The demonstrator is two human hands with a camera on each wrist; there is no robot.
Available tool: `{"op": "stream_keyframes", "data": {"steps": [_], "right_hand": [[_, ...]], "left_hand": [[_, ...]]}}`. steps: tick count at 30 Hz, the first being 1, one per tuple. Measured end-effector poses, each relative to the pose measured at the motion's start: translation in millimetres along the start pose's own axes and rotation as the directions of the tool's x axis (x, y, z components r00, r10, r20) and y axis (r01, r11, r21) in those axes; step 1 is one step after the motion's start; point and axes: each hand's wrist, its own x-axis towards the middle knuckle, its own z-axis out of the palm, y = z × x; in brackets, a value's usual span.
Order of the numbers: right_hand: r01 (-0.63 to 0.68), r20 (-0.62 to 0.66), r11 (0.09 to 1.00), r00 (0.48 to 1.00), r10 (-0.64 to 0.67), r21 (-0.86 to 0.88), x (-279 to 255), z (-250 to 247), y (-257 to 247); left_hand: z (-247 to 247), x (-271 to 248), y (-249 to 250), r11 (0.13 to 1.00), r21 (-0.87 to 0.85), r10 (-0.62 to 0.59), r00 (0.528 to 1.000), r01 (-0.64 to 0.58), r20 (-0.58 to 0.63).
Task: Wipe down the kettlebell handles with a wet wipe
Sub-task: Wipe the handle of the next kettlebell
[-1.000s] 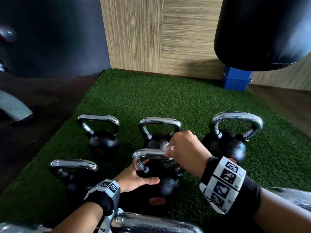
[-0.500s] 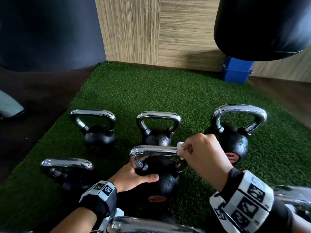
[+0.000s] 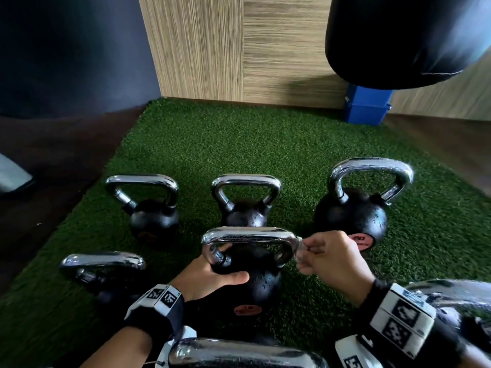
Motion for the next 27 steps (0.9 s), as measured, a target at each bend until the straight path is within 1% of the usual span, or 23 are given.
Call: {"op": "stream_keyframes", "data": {"steps": [2,4,7,9,11,13,14,15,16,17,18,19,20,22,23,25,26,27], "right_hand": [[-0.093,0.054,0.992,0.995,0.088,0.082,2,9,9],[-0.151,0.099,0.981,0.985,0.139,0.119,5,17,18],[-0.174,0.114,0.978,0.98,0.161,0.118,9,25,25],[-0.177,0.111,0.977,0.98,0.165,0.114,10,25,27],[-0.146,0.063,0.984,0.988,0.14,0.098,8,22,26],[-0.062,-0.045,0.994,0.997,0.066,0.088,7,15,20],[-0.004,-0.092,0.997,0.996,0.011,0.079,5,10,14],[0.051,-0.128,0.996,0.991,-0.042,0.07,4,5,7],[0.096,-0.149,0.993,0.985,-0.084,0.069,4,-1,-1],[0.136,-0.154,0.988,0.98,-0.124,0.075,4,-5,-9],[0.172,-0.135,0.982,0.978,-0.16,0.084,5,-10,-17],[0.2,-0.085,0.974,0.978,-0.191,0.109,5,-13,-26],[0.22,-0.015,0.964,0.975,-0.221,0.149,4,-15,-35],[0.268,0.1,0.942,0.951,-0.292,0.204,3,-18,-50],[0.301,0.131,0.931,0.934,-0.331,0.206,3,-19,-56],[0.367,0.175,0.903,0.896,-0.408,0.224,2,-18,-65],[0.393,0.186,0.883,0.876,-0.445,0.258,1,-16,-69],[0.414,0.187,0.862,0.859,-0.476,0.292,-1,-12,-73]], "left_hand": [[0,0,1,1.0,0.001,-0.009,1.0,0.009,-0.009],[1,0,1,1.0,0.02,-0.018,1.0,0.018,-0.02],[2,0,2,0.998,0.051,-0.028,0.999,0.03,-0.043],[-1,-1,5,0.995,0.098,-0.03,0.999,0.032,-0.021],[-12,-3,13,0.973,0.231,-0.031,0.999,0.02,0.043],[-28,-6,24,0.931,0.364,-0.057,0.988,0.002,0.141],[-38,-7,31,0.904,0.426,-0.054,0.986,-0.018,0.157],[-48,-8,38,0.873,0.487,-0.037,0.992,-0.028,0.124],[-57,-8,46,0.846,0.532,0.015,0.999,-0.036,0.045],[-66,-9,54,0.84,0.539,0.1,0.994,-0.06,-0.045],[-72,-11,65,0.859,0.503,0.191,0.972,-0.099,-0.134],[-77,-14,77,0.889,0.425,0.276,0.939,-0.168,-0.207],[-80,-17,89,0.909,0.314,0.357,0.902,-0.275,-0.242],[-80,-25,113,0.878,0.098,0.477,0.849,-0.468,-0.228],[-79,-30,124,0.855,0.029,0.512,0.831,-0.519,-0.217],[-74,-37,139,0.821,-0.091,0.548,0.822,-0.564,-0.153],[-70,-39,144,0.82,-0.13,0.548,0.83,-0.557,-0.103],[-67,-40,146,0.831,-0.132,0.539,0.841,-0.541,-0.058]]}}
